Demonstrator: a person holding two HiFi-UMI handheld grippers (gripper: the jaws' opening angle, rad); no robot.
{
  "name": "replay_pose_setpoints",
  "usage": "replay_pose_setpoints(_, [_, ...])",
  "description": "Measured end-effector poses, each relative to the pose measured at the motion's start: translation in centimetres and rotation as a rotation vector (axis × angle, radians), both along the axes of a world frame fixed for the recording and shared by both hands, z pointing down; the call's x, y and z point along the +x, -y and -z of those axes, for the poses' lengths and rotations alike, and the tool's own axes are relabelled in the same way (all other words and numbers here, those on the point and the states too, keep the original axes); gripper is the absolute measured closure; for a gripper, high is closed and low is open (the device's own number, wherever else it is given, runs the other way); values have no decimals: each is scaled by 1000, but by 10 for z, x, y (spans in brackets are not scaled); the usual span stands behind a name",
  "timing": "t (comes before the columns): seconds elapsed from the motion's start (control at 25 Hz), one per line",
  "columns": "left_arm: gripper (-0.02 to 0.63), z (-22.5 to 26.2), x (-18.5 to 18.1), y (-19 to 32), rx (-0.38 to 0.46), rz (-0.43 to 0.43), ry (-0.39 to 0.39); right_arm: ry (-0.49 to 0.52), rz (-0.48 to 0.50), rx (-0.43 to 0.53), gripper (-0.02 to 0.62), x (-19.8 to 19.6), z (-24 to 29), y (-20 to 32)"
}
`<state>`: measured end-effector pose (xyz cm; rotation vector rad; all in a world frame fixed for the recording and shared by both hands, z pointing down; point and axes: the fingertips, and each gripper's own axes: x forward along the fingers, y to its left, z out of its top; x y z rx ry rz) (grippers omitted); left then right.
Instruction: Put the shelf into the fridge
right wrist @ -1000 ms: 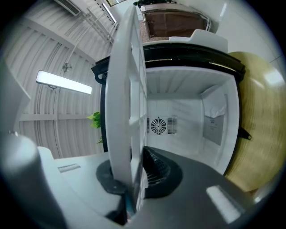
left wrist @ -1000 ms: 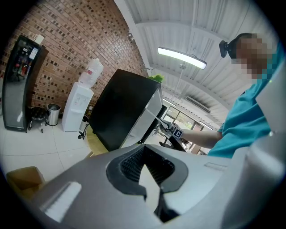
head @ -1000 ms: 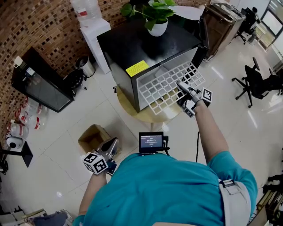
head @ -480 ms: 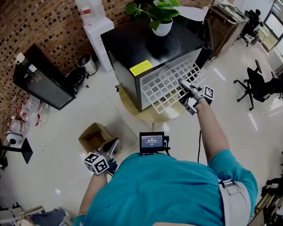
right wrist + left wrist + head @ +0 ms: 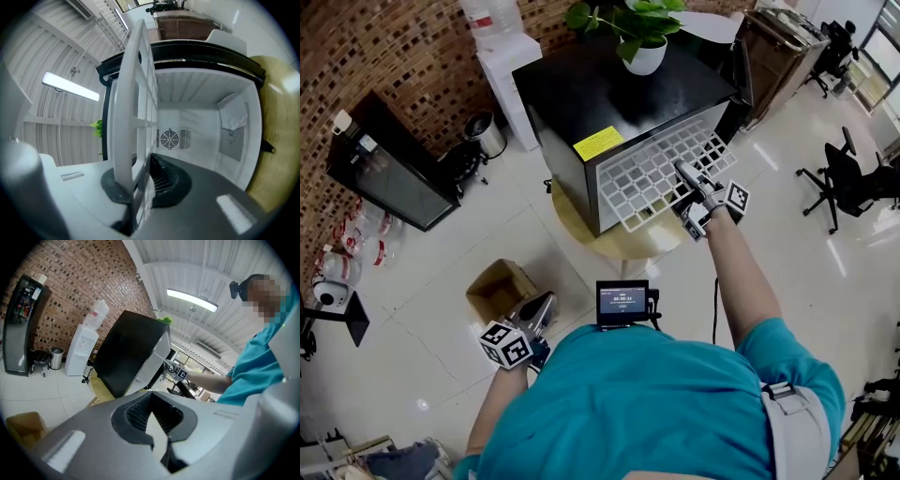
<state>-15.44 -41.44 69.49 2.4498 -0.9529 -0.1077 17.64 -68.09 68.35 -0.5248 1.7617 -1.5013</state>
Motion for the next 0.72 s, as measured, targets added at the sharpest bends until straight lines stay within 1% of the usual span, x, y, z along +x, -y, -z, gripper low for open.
replay_pose_setpoints(0.36, [604, -5, -5, 2, -10, 15, 2, -7, -69, -5, 565, -8, 6, 15])
replay_pose_setpoints(0.72, [604, -5, -9, 0, -15, 26, 2, -18, -86, -17, 563, -22, 13, 29])
